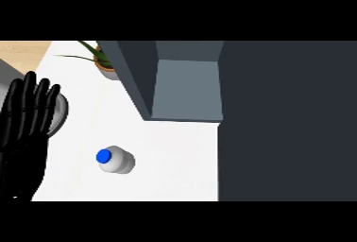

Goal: Pick up the bottled water, place it into the cabinet and close the cabinet

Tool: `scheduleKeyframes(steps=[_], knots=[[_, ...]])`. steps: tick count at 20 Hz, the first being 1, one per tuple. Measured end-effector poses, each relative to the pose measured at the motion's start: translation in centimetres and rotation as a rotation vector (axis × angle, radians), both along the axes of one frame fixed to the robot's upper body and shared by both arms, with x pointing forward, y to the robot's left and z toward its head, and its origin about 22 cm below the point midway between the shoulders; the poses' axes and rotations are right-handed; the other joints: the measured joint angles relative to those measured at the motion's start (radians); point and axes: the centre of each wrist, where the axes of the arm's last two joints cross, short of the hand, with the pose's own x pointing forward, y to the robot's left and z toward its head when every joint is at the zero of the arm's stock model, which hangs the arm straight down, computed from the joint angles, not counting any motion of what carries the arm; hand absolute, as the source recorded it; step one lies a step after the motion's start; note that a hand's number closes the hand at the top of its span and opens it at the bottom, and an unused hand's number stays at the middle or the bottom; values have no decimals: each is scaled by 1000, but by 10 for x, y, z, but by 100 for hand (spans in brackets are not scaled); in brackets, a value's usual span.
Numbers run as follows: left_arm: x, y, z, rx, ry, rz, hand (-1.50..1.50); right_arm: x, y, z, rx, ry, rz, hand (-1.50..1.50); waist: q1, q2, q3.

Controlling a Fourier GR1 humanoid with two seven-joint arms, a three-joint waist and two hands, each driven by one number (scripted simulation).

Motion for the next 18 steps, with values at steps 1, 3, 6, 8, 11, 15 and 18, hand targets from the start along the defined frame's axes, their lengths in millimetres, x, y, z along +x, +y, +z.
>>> scheduleKeyframes(steps=[1, 3, 6, 8, 11, 15, 18], knots=[[0, 0, 2, -1, 4, -21, -150, -1, -1, 1, -5, 6, 7, -150, -5, -6, 6], [-3, -4, 0, -2, -2, -125, -150, -5, -1, 0, -11, 1, 8, -150, -14, -16, 14], [-10, -18, 5, 7, -28, -366, -150, -12, -2, 4, -21, -26, 9, -150, -30, -28, 20], [-15, -25, -16, -49, 130, -449, -150, -15, 6, -7, 87, 63, 51, -150, -35, -23, 23], [-27, -23, -34, -111, 309, -544, -150, -25, 13, -15, 206, 167, 97, -150, -33, -27, 25], [-48, -4, -37, -150, 428, -618, -150, -48, 11, -18, 281, 242, 131, -150, -28, -31, 26], [-61, 18, -35, -162, 468, -638, -150, -64, 9, -19, 305, 263, 139, -150, -26, -32, 27]])
